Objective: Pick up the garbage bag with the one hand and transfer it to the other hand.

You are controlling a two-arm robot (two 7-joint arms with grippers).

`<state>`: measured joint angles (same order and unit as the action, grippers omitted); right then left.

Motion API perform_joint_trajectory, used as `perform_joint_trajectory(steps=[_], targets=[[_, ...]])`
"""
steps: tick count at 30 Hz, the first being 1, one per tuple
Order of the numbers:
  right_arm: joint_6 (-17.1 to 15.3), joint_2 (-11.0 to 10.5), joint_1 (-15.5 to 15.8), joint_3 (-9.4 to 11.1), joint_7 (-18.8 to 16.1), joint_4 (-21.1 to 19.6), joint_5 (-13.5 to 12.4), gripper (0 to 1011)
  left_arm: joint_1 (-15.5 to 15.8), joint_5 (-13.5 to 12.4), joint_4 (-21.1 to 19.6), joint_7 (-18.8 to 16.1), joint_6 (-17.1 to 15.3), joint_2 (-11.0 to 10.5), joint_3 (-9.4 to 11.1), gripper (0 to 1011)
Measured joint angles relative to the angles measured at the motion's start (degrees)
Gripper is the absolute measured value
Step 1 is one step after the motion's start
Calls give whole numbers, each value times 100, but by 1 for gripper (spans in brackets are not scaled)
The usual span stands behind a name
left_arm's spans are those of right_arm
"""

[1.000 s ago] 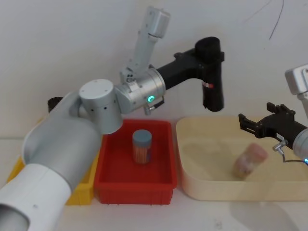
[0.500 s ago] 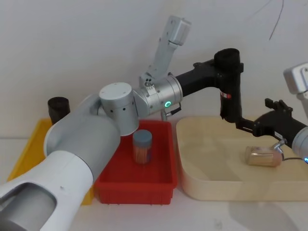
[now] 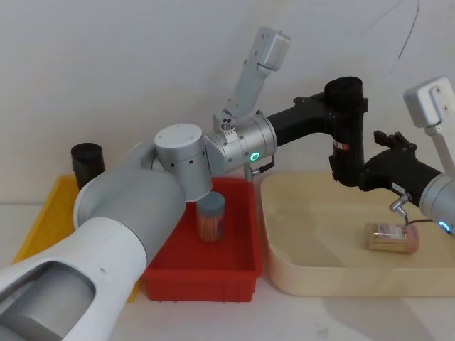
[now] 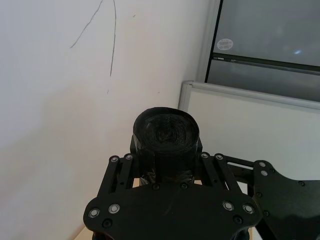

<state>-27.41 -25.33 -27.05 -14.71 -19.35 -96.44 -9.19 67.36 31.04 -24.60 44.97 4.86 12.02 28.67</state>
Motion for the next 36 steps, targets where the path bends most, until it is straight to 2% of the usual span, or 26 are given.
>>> perform_joint_trajectory(steps=[10, 17, 23, 31, 34, 35, 36], targets=[[-144, 119, -235, -120, -19, 281, 126, 999, 40, 11, 98, 38, 20, 39, 6, 531], [-199, 327, -512, -206, 41, 766, 225, 999, 57, 16, 137, 52, 27, 55, 11, 531], [-202, 424, -632, -234, 74, 972, 268, 999, 63, 19, 155, 58, 29, 61, 13, 531], [-205, 507, -733, -258, 106, 1154, 302, 841, 67, 20, 168, 64, 33, 65, 13, 531], [-205, 533, -766, -267, 112, 1209, 311, 737, 69, 20, 172, 65, 34, 67, 13, 531], [-205, 536, -772, -268, 114, 1219, 312, 737, 70, 20, 172, 65, 34, 67, 13, 531], [-205, 540, -778, -268, 115, 1229, 314, 684, 70, 20, 173, 66, 34, 68, 13, 531]])
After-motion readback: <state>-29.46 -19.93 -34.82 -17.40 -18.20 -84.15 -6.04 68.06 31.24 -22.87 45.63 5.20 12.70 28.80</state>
